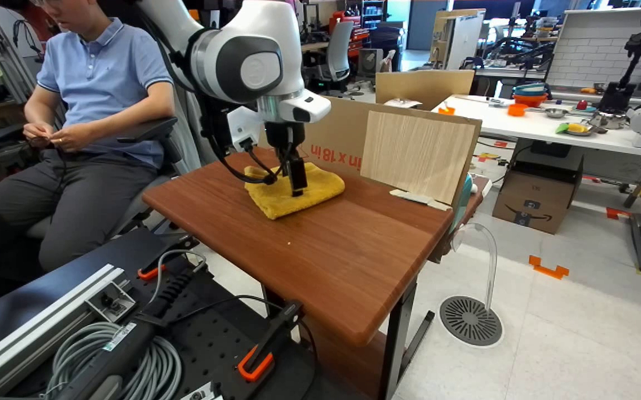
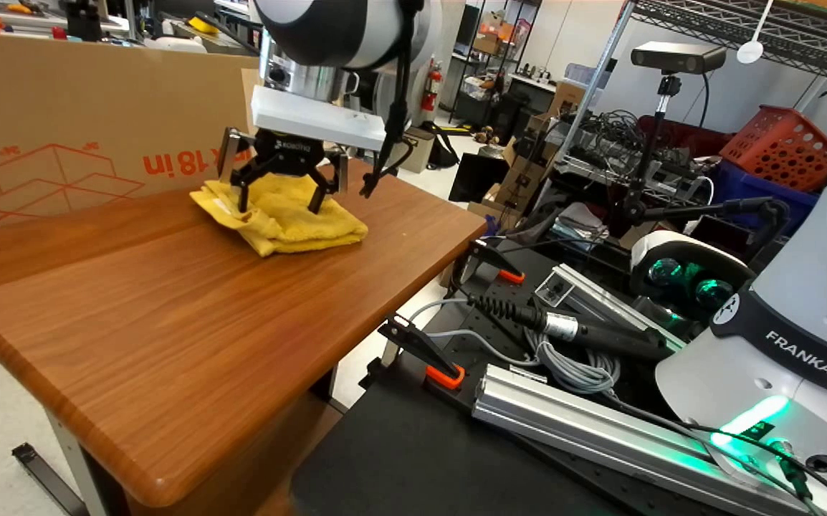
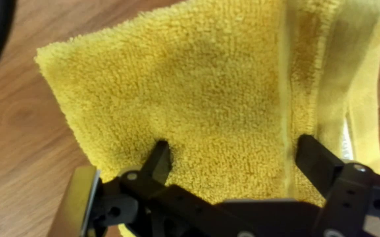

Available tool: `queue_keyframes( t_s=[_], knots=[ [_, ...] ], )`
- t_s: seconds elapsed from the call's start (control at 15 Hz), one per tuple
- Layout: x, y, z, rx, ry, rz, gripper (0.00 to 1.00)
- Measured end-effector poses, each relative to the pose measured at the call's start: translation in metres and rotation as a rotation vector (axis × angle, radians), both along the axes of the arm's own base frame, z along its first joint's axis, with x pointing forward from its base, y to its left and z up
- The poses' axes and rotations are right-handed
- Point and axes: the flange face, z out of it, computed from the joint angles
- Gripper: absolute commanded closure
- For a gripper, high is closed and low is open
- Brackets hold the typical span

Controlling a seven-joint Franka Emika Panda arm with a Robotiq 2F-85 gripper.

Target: Wipe the table with the yellow towel

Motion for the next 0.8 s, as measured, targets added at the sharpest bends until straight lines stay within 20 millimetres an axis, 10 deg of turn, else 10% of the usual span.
queue_keyframes(
  t_s=[0.8],
  knots=[
    [-0.003,-0.134,-0.025,0.059,0.087,-0.187,0.00]
  ],
)
